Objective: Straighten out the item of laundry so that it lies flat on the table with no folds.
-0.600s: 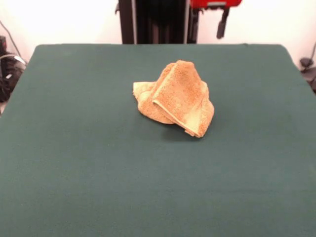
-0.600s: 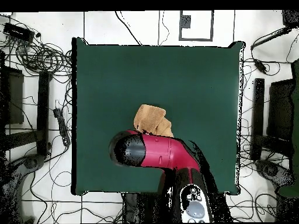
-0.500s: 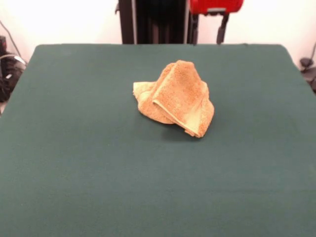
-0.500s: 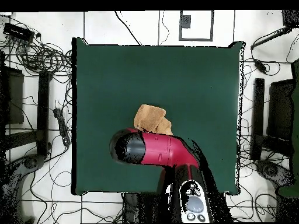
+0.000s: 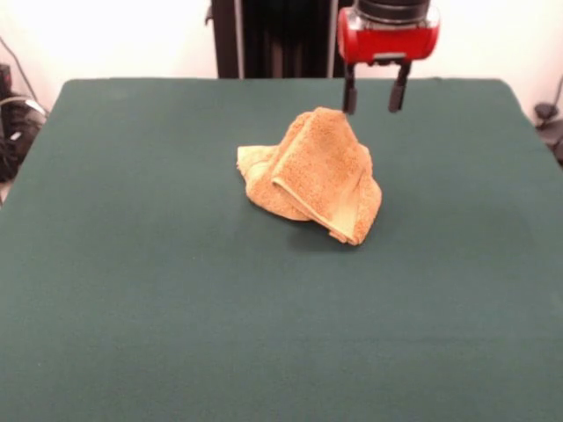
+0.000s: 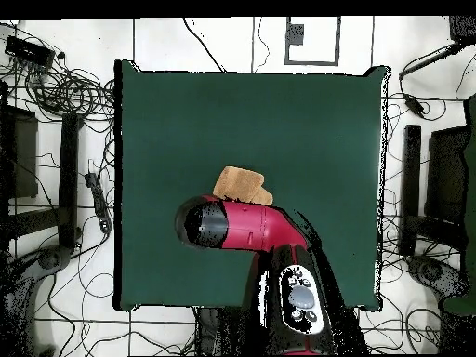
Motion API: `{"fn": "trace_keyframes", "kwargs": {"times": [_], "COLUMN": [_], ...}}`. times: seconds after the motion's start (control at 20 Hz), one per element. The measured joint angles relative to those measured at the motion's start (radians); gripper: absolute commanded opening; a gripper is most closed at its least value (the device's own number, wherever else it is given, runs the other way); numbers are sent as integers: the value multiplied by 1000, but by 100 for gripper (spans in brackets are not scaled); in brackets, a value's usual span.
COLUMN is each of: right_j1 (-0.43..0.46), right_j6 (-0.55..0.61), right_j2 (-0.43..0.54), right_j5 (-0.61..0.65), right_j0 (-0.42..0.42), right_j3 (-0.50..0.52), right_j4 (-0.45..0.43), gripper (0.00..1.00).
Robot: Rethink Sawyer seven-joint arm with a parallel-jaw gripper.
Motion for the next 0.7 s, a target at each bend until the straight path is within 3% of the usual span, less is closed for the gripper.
{"fn": "trace_keyframes", "kwargs": {"times": [0.7], "right_j1": [45], "right_j6": [0], "right_j2": [-1], "right_j5": [-13], "right_j0": [1], "right_j3": [-78], "right_j4": [0], "gripper": [100]}}
